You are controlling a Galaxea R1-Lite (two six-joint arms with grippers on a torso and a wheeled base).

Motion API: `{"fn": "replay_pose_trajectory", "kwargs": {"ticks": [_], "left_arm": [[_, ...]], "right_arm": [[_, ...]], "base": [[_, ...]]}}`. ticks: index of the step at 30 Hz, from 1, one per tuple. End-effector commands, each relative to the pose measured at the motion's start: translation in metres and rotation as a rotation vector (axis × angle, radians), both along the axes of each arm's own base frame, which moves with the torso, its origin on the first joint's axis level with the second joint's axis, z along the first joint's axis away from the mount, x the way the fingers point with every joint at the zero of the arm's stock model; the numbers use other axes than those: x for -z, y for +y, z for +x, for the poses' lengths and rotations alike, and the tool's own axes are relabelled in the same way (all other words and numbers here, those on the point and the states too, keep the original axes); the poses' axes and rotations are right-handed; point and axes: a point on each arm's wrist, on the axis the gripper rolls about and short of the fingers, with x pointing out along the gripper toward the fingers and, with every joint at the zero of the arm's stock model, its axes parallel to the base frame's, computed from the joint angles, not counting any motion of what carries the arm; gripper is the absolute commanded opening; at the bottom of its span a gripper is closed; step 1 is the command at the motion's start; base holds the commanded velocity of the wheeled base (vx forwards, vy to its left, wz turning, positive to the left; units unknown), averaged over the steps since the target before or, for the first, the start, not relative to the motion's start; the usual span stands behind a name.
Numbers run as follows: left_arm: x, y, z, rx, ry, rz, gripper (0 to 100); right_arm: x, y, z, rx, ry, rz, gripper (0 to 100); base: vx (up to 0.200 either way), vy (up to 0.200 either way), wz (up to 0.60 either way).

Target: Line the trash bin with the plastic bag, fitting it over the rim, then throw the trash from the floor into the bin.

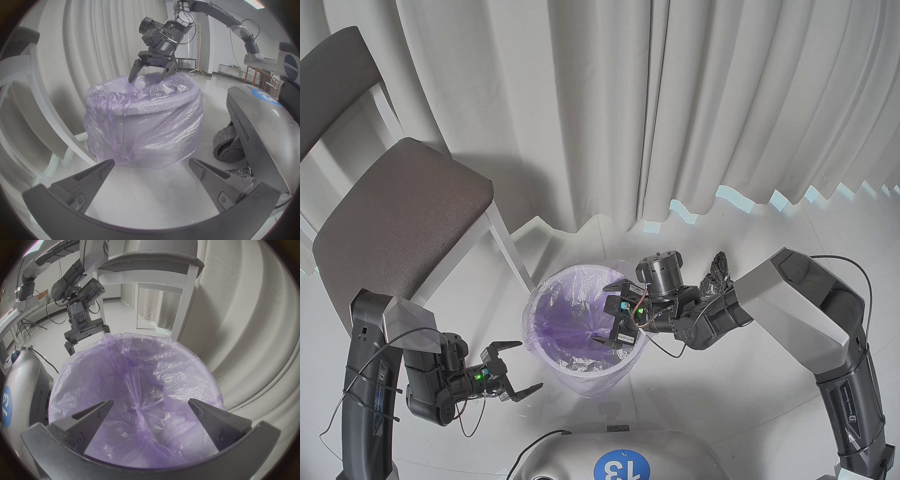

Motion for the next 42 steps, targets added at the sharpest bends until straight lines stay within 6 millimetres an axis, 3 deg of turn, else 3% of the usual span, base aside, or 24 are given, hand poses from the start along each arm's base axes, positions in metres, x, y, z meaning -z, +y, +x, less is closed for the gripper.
{"fn": "replay_pose_trajectory", "kwargs": {"ticks": [1,4,13,21,42], "left_arm": [[-0.002,0.0,0.001,-0.001,-0.017,-0.003,100],[-0.002,0.0,0.0,-0.001,-0.015,-0.002,100],[-0.002,0.003,0.001,-0.015,-0.006,-0.014,100],[-0.002,0.003,0.001,-0.017,-0.005,-0.014,100],[-0.002,0.003,0.002,-0.023,0.0,-0.022,100]], "right_arm": [[0.001,0.006,-0.008,-0.021,0.009,-0.008,100],[-0.008,0.009,-0.018,-0.039,0.009,-0.007,100],[-0.005,0.011,-0.05,-0.083,0.063,-0.047,100],[-0.001,0.019,-0.061,-0.112,0.069,-0.051,100],[0.025,0.015,-0.056,-0.095,0.113,-0.078,100]], "base": [[0.0,0.0,0.0],[0.0,0.0,0.0],[0.0,0.0,0.0],[0.0,0.0,0.0],[0.0,0.0,0.0]]}}
